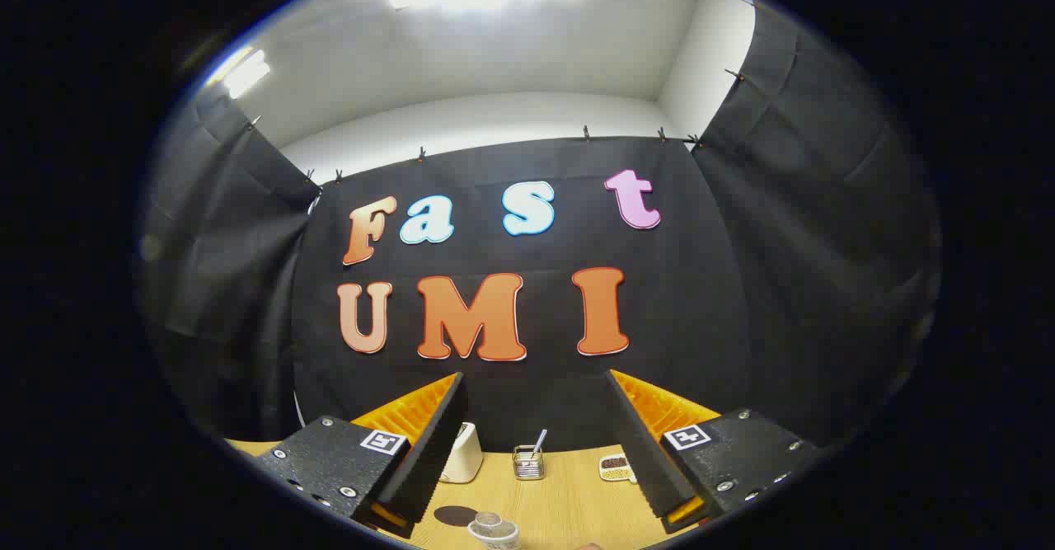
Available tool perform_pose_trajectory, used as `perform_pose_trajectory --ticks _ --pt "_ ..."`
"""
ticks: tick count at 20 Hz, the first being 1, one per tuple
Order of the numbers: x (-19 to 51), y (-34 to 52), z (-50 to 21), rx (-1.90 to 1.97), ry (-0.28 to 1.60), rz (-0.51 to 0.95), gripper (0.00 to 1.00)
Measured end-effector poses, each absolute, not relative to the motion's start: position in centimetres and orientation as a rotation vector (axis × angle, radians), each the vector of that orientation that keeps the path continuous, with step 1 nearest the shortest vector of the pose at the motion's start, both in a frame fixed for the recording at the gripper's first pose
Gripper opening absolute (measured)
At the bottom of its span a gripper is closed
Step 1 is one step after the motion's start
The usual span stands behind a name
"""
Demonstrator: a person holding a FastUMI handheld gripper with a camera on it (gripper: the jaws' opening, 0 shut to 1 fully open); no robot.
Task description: Take the bottle from table, then pour the juice into the cup, finally place the bottle on the coaster
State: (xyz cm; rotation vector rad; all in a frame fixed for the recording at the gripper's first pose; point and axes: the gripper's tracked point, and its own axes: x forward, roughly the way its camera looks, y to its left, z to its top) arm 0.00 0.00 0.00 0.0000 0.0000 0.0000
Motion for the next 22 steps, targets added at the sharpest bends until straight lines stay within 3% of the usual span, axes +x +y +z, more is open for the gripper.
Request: perform_pose_trajectory --ticks 7,22 --pt "-1.3 3.3 0.3 -0.048 0.005 0.076 0.98" --pt "-1.4 3.2 -0.5 -0.058 0.011 0.065 0.98"
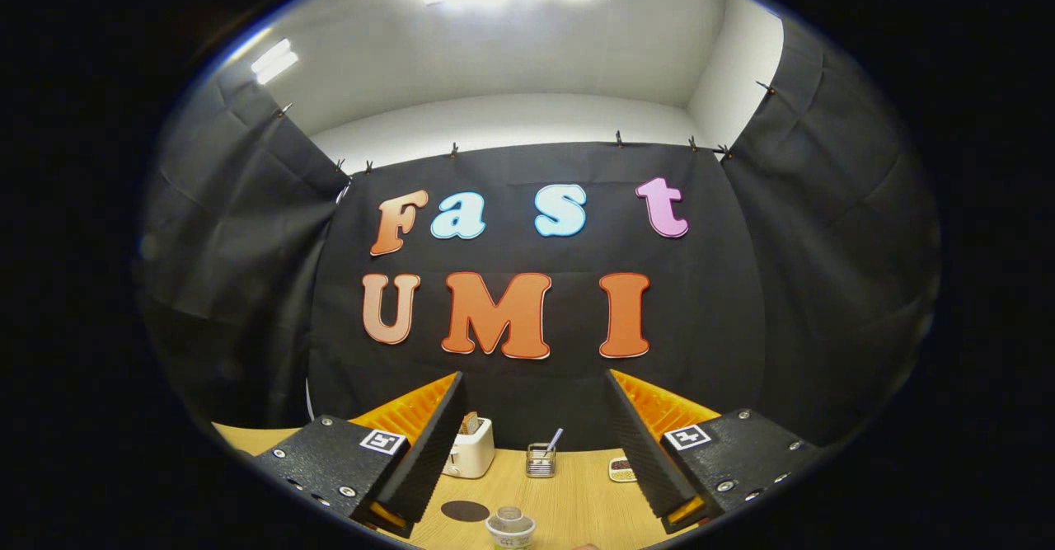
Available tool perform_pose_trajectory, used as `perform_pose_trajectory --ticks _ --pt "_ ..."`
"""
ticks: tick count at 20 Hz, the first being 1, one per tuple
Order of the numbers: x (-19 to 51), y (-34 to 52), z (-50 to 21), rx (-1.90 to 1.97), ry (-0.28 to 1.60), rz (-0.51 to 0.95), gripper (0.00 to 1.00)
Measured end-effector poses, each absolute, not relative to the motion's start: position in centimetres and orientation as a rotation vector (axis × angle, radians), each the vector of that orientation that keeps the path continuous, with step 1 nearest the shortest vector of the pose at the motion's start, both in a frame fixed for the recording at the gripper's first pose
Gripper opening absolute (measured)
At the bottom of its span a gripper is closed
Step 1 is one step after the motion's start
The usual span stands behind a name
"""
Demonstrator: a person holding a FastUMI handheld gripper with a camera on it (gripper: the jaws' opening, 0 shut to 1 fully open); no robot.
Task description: Take the bottle from table, then pour the juice into the cup, finally place the bottle on the coaster
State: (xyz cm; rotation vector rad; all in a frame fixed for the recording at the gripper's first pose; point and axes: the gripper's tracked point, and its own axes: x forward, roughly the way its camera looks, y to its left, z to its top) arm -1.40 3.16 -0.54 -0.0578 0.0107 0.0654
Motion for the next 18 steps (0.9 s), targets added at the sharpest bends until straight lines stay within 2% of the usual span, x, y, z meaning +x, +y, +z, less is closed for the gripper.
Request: perform_pose_trajectory --ticks 7,13,18 --pt "-1.7 3.1 -4.2 -0.075 0.037 0.057 0.98" --pt "-2.4 4.3 -8.9 -0.09 0.062 0.104 0.98" --pt "-3.2 5.3 -15.9 -0.078 0.194 0.127 0.99"
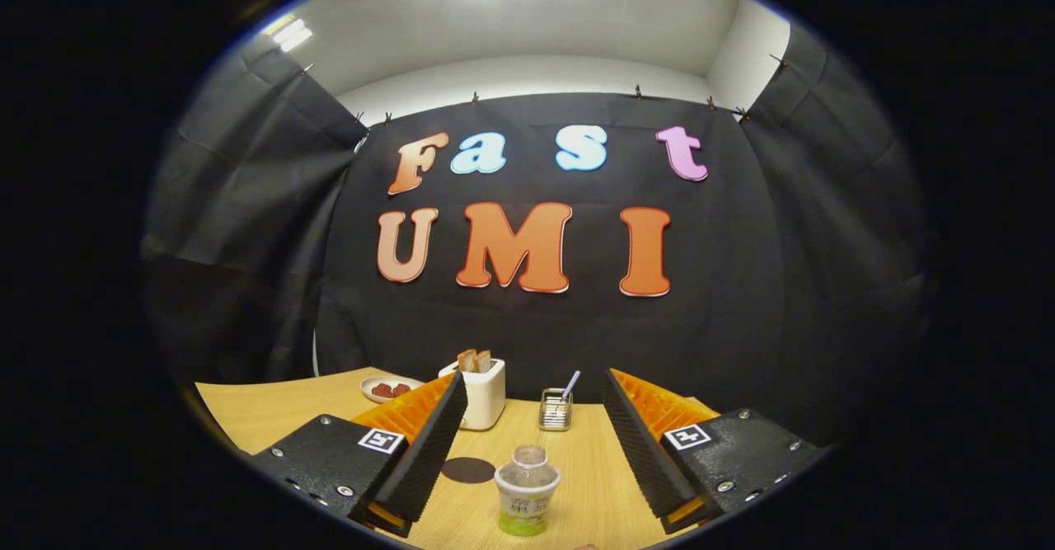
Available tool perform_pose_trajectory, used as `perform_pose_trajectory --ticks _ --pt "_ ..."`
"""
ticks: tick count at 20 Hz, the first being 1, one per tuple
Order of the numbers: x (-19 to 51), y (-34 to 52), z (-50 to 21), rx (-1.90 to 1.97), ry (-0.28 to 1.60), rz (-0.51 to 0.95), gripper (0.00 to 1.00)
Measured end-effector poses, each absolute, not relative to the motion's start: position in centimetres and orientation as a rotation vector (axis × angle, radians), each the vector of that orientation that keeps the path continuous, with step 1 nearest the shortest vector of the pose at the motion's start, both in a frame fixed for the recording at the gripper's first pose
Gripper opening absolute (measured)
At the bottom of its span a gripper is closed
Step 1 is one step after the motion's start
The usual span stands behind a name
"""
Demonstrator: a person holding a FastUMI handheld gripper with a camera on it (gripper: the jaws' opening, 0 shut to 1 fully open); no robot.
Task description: Take the bottle from table, then pour the juice into the cup, finally place the bottle on the coaster
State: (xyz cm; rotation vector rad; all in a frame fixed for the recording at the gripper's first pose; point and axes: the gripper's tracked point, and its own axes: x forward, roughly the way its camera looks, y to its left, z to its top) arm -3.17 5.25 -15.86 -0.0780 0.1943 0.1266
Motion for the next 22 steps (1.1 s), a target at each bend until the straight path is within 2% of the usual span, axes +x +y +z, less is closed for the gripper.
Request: perform_pose_trajectory --ticks 12,19,22 --pt "-3.7 3.6 -28.3 -0.019 0.384 0.09 0.98" --pt "-4.6 3.3 -33.9 0.015 0.488 0.083 0.91" --pt "-4.8 3.4 -35.3 0.013 0.518 0.076 0.84"
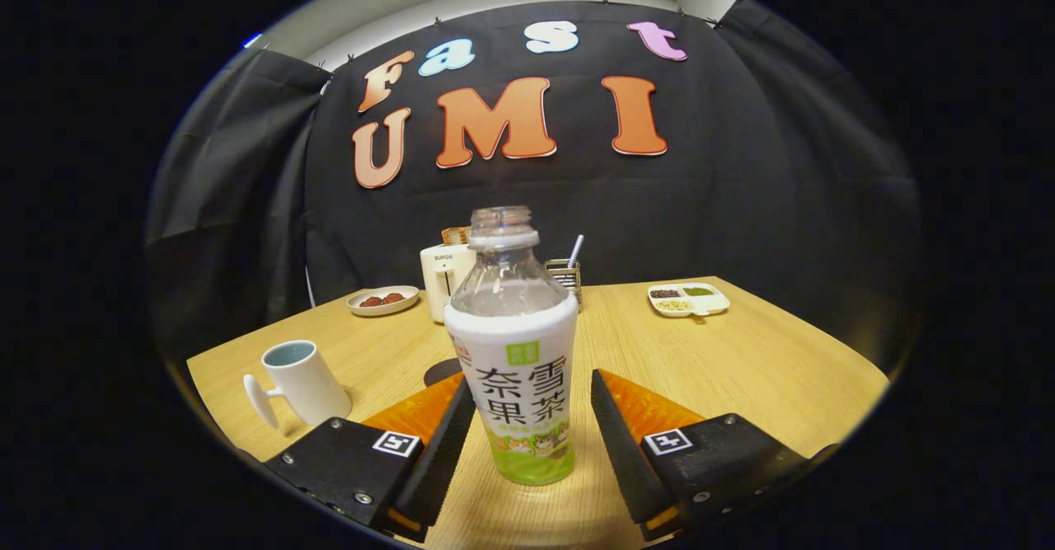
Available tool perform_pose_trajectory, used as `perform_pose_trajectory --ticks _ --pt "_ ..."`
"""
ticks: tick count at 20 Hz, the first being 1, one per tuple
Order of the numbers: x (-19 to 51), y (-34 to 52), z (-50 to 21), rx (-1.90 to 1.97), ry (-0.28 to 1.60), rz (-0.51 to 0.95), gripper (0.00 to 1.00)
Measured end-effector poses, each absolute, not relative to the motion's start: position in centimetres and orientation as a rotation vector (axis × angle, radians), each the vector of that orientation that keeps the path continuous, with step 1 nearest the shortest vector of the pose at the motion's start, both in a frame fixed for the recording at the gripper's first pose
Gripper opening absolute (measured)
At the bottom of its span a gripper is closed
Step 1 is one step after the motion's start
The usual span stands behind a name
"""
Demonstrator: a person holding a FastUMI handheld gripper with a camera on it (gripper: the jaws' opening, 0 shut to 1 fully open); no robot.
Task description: Take the bottle from table, then pour the juice into the cup, finally place the bottle on the coaster
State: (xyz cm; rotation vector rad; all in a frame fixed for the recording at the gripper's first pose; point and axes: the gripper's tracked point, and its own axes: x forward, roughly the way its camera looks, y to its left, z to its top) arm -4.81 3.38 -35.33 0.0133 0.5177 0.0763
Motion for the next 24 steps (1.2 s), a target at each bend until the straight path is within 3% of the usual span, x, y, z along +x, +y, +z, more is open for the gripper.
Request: perform_pose_trajectory --ticks 3,6,10,24 --pt "-5.4 3.5 -36.7 0.007 0.544 0.066 0.8" --pt "-5.6 2.8 -37.2 -0.024 0.555 0.017 0.66" --pt "-5.6 3.2 -36.9 -0.044 0.569 0.01 0.61" --pt "-2.7 7.2 -32.6 -0.583 0.453 0.094 0.6"
